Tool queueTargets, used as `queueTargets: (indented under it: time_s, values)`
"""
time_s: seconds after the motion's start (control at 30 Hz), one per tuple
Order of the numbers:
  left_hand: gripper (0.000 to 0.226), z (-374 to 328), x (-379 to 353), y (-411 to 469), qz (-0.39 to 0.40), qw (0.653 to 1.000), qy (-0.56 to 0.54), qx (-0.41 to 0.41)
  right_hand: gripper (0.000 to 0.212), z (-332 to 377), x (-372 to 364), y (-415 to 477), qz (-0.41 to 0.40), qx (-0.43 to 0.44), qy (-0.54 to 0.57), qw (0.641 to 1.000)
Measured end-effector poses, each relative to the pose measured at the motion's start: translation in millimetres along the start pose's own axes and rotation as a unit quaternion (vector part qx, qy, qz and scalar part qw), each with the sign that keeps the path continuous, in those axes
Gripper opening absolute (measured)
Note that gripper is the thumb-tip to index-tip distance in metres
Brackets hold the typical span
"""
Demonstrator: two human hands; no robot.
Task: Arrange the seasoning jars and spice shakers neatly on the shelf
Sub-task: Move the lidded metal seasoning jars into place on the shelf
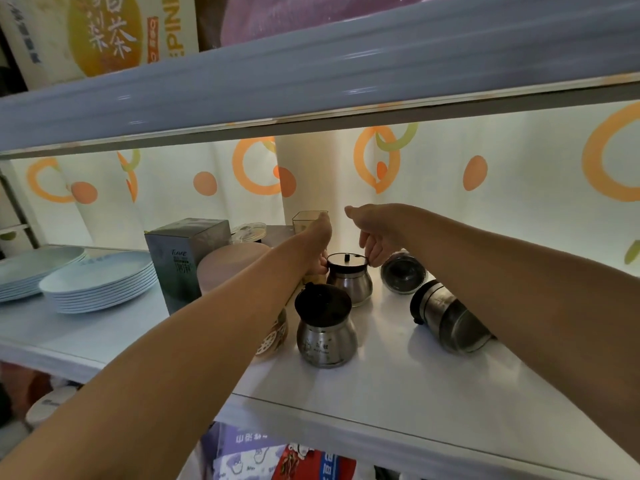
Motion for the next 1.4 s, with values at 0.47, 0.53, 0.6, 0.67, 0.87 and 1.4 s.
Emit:
queueTargets:
  time_s: [0.47,0.53,0.6,0.67,0.87,1.4]
  values:
    - [0.072,-14,1,-14,0.01,0.999,0.028,-0.028,0.077,-1,23,-8,-0.053,0.056,0.032,0.996]
    - [0.065,-15,-2,-24,0.045,0.999,-0.005,-0.002,0.079,1,17,-9,-0.044,0.068,0.049,0.996]
    - [0.075,-14,-11,-38,0.083,0.996,-0.023,0.024,0.075,1,16,-8,-0.05,0.074,0.039,0.995]
    - [0.079,-14,-17,-45,0.1,0.994,-0.033,0.042,0.069,1,17,-8,-0.068,0.073,0.04,0.994]
    - [0.079,-9,-30,-50,0.11,0.99,-0.064,0.053,0.074,-7,11,-7,-0.065,0.052,-0.002,0.996]
    - [0.076,-6,-10,-48,0.105,0.992,-0.067,0.032,0.079,-8,0,-13,-0.034,0.036,-0.032,0.998]
Point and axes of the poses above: each hand's wrist, its own y-axis towards the middle knuckle, its own x-axis out of the back of the hand, z = x × y, the point moved 9 cm from there along y, towards the middle knuckle, and after that the axes turned 3 degrees about y, right-handed, at the moved point
